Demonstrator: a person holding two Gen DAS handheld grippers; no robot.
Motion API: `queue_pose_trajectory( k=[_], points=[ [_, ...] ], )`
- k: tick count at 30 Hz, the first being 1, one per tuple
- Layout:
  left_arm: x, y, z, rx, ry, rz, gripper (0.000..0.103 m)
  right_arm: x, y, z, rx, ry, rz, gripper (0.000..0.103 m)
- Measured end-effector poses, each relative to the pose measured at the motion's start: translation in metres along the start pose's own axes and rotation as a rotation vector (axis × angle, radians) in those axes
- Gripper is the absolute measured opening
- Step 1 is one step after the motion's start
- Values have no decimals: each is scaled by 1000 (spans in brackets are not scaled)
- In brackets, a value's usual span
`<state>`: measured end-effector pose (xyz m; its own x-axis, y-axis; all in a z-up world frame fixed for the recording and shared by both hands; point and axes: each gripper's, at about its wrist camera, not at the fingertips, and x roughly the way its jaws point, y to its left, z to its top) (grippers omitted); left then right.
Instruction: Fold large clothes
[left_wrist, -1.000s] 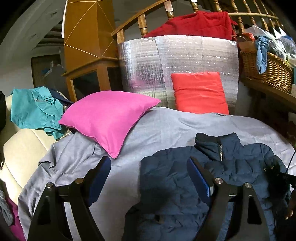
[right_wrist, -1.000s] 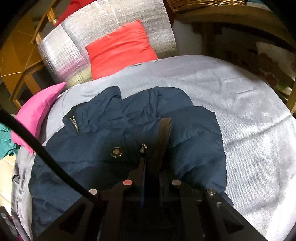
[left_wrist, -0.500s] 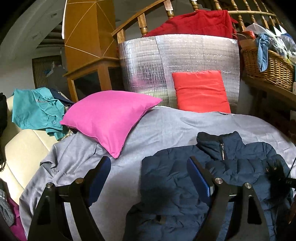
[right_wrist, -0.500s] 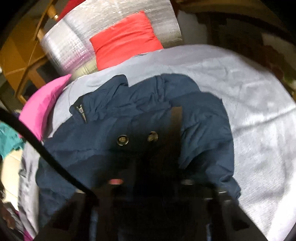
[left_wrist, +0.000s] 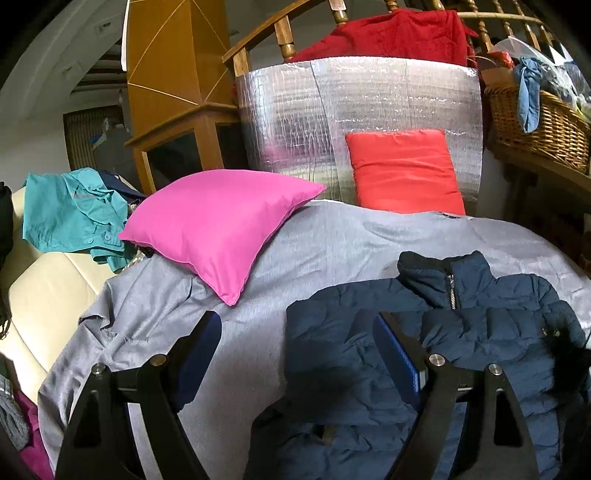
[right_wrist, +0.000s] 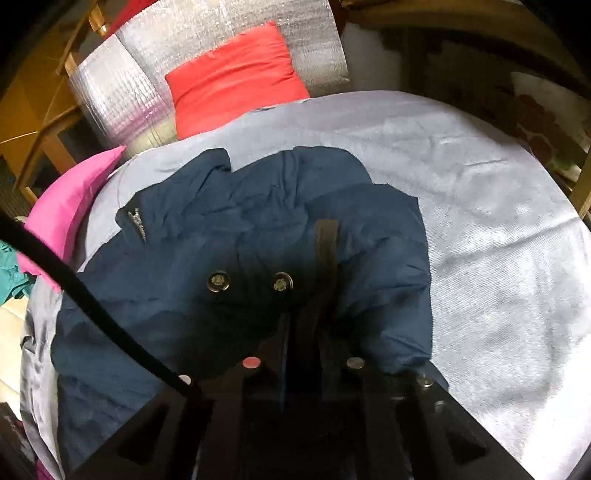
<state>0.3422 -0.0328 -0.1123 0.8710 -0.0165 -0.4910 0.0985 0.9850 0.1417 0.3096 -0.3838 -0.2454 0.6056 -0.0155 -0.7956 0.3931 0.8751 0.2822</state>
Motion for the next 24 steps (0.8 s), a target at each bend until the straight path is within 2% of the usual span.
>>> queue_pose_trajectory(
  k=[5, 8, 12, 17, 20, 24],
  points=[
    [20, 8, -6, -19, 85, -30, 84, -28, -18, 4, 62, -37, 74, 37],
    [46, 31, -15, -108, 198, -88, 85, -47, -40, 10, 107, -98, 102, 61],
    [76, 62, -29, -259, 306, -162, 85, -62, -74, 15, 188, -149, 118, 70],
    [103, 86, -48, -413, 396, -195, 85, -40, -110, 18, 319, -55, 180, 70],
    [112, 85, -54, -437, 429, -236, 85, -23, -106, 16, 324, -5, 214, 70],
    [125, 73, -64, -397, 475, -251, 85, -1, -94, 12, 302, 49, 246, 70]
  ],
)
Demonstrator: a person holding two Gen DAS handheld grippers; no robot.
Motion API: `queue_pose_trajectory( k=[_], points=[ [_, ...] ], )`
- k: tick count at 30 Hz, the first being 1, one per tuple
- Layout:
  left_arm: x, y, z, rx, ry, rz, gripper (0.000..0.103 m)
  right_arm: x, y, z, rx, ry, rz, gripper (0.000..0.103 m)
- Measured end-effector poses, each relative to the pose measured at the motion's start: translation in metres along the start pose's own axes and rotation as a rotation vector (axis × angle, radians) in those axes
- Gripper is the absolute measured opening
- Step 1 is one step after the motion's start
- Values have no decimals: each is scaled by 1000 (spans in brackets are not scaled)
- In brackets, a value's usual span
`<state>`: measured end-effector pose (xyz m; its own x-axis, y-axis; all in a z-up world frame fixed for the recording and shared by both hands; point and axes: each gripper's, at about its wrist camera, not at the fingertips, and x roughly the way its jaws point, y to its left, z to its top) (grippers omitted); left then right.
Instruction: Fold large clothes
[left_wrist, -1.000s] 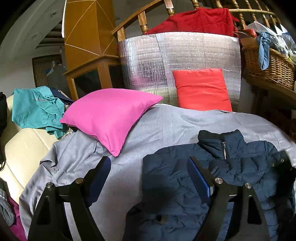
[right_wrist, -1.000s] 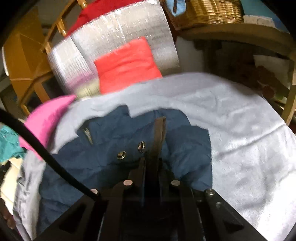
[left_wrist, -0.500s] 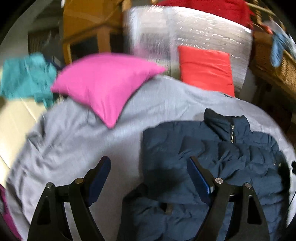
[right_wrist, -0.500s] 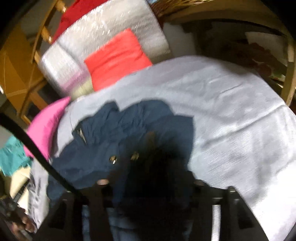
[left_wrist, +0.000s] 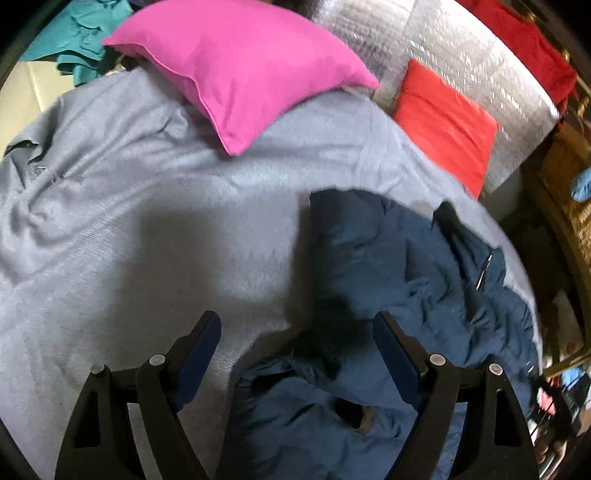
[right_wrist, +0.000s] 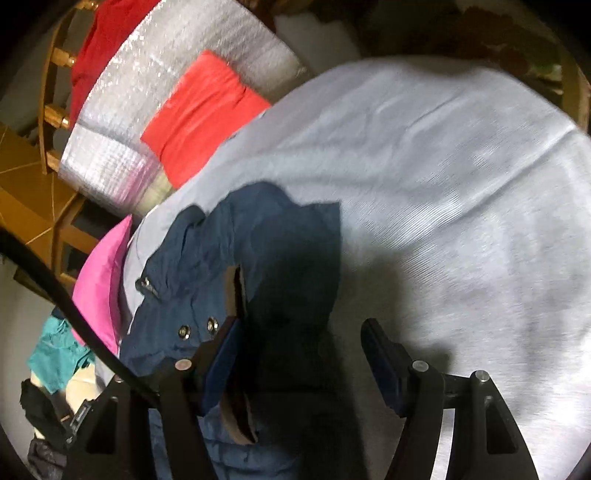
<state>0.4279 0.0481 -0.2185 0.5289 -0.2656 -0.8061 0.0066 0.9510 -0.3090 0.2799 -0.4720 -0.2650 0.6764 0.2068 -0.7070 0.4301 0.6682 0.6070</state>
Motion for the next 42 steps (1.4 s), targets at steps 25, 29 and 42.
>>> queue_pose_trajectory(
  k=[25, 29, 42],
  points=[
    [-10, -74, -35, 307, -134, 166, 39, 38, 68, -9, -348, -93, -198, 26],
    [-37, -85, -45, 362, -210, 238, 39, 36, 61, -2, -301, -66, -171, 34],
    [-108, -94, -37, 330, -413, 283, 51, 21, 54, -2, -214, -40, -153, 47]
  ],
)
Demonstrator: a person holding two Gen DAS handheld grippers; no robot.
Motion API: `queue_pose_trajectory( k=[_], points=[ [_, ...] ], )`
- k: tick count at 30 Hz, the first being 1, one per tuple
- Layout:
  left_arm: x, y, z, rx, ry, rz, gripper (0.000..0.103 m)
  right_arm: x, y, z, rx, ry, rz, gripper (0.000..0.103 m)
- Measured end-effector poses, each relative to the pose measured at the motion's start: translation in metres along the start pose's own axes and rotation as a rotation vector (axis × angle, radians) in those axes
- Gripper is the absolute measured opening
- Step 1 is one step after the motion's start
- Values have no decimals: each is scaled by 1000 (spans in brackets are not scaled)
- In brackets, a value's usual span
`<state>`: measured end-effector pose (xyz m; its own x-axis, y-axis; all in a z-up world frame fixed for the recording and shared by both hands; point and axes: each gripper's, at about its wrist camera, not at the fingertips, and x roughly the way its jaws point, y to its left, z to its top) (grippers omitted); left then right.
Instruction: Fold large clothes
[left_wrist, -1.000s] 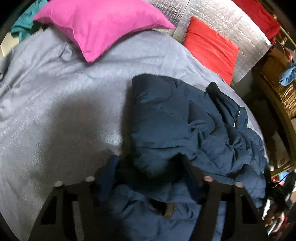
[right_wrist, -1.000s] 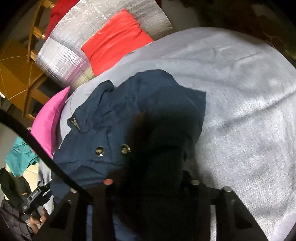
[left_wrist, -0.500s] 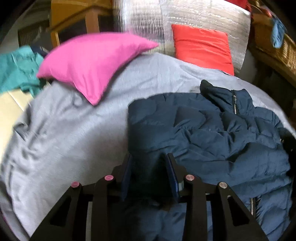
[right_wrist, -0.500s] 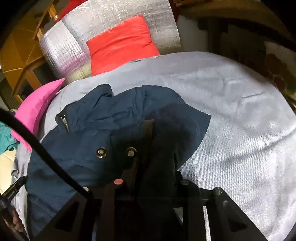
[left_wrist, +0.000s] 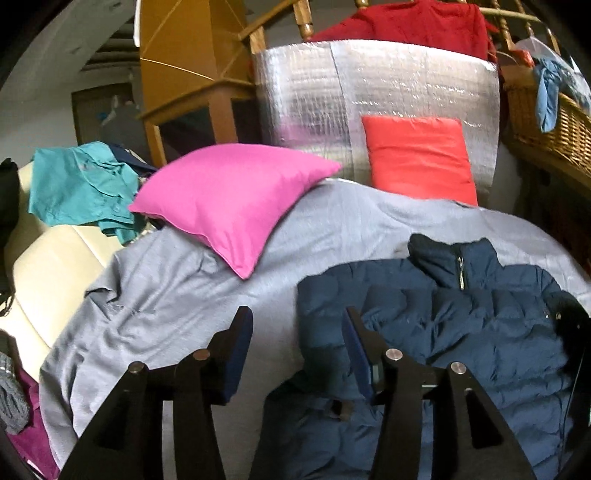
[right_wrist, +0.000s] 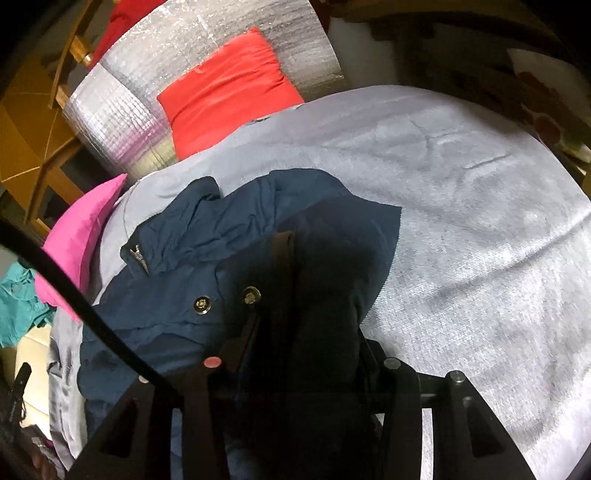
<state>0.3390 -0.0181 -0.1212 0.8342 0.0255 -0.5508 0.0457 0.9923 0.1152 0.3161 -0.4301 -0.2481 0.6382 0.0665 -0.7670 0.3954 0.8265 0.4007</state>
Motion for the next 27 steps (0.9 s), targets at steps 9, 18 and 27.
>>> queue_pose_trajectory(
  k=[9, 18, 27],
  points=[
    [-12, 0, 3, -6, -21, 6, 51, -4, -1, 0, 12, -4, -3, 47],
    [-14, 0, 2, -12, -22, 17, 52, -6, -2, -1, 23, -4, 3, 47],
    [-6, -1, 0, -6, 2, 31, 52, -4, -3, -1, 31, 3, 11, 51]
  ],
)
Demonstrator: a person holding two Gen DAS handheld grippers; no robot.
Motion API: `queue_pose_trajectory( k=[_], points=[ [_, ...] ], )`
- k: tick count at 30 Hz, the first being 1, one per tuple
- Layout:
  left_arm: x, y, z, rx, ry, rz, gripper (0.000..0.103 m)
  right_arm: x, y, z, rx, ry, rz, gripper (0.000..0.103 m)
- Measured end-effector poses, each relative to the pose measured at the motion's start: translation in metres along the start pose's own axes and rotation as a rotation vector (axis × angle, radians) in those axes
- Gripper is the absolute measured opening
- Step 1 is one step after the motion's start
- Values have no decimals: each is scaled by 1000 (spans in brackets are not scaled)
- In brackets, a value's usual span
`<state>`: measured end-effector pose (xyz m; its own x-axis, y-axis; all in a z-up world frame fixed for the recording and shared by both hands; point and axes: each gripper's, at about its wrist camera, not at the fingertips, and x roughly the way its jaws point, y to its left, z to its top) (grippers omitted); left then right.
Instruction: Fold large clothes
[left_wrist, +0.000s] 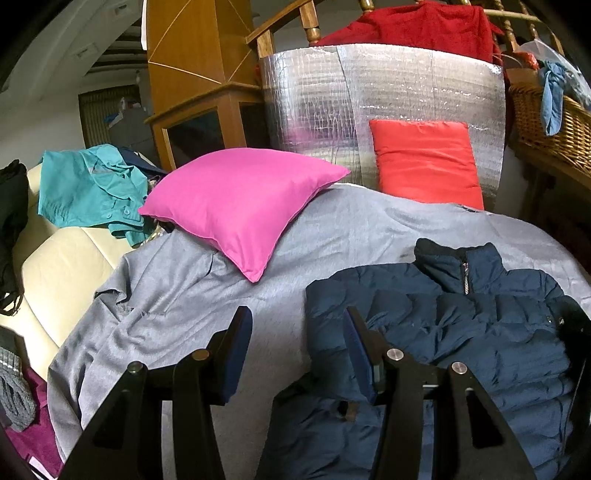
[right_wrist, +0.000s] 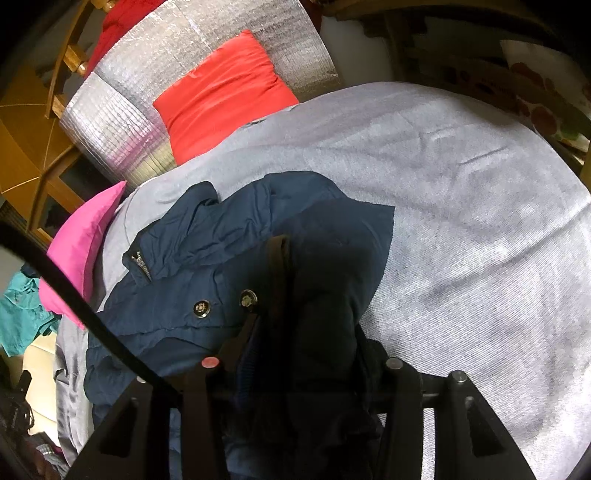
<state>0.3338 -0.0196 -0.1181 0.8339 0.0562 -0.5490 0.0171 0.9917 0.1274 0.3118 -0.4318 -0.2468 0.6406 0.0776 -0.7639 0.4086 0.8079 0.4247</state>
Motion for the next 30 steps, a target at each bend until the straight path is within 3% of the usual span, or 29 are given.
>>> queue_pose_trajectory(
  k=[12, 14, 16, 17, 21, 25, 27, 28, 29, 30],
  points=[
    [5, -1, 0, -2, 10, 7, 53, 8, -2, -3, 16, 27, 7, 54],
    [10, -1, -1, 3, 19, 8, 59, 8, -2, -3, 18, 25, 12, 54],
    [21, -2, -4, 11, 44, 11, 73, 7, -2, -3, 18, 25, 16, 54],
    [27, -1, -6, 11, 63, 7, 74, 6, -2, -3, 18, 26, 19, 54],
    [80, 12, -20, -46, 264, -90, 74, 2, -8, -2, 28, 28, 37, 55],
    [120, 26, -33, -170, 384, -175, 74, 3, -15, -3, 46, 40, 62, 58],
    [132, 28, -37, -226, 400, -244, 74, 8, -18, -5, 64, 56, 90, 58],
    [136, 28, -39, -252, 405, -281, 74, 12, -18, -6, 70, 70, 112, 55],
    [142, 27, -42, -285, 427, -324, 72, 15, -17, -6, 68, 78, 118, 46],
    [144, 24, -45, -300, 440, -346, 60, 17, -14, -7, 50, 74, 118, 41]
  ],
)
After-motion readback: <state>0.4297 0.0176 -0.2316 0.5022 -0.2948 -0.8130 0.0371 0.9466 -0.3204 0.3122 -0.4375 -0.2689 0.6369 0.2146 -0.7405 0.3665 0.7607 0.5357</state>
